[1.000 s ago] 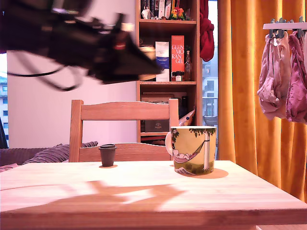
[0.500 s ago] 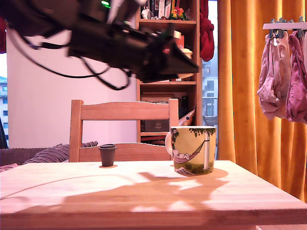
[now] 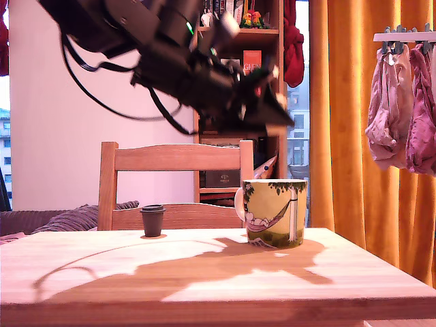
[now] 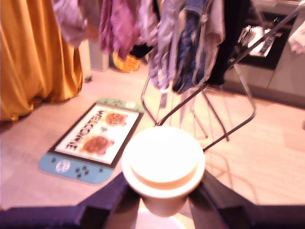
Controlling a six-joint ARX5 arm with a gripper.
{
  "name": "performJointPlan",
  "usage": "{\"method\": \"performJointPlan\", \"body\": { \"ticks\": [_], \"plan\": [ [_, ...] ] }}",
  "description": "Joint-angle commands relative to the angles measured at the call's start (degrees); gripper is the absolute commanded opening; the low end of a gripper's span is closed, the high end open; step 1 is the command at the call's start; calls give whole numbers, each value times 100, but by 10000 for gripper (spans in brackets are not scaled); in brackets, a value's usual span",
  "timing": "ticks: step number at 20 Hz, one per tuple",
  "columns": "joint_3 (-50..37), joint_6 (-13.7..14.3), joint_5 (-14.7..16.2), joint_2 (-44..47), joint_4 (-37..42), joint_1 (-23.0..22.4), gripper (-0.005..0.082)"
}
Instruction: Pick up the coffee capsules on the table and drop them inside the coffee cup
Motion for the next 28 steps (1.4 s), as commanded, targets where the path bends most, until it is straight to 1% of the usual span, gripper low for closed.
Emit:
{"method": "performJointPlan", "body": {
  "ticks": [1, 3, 6, 11, 23, 26, 27, 28],
  "plan": [
    [133, 4, -4, 219, -225, -26, 164],
    [208, 4, -4, 315, -509, -26, 164],
    [216, 9, -26, 367, -721, -26, 164],
    [216, 7, -28, 367, -855, -44, 164],
    [216, -4, -20, 367, -872, -96, 164],
    [216, 2, -17, 367, -1038, -96, 164],
    [216, 11, -15, 367, -1082, -96, 169],
    [216, 17, -15, 367, -1093, -96, 202]
  ]
}}
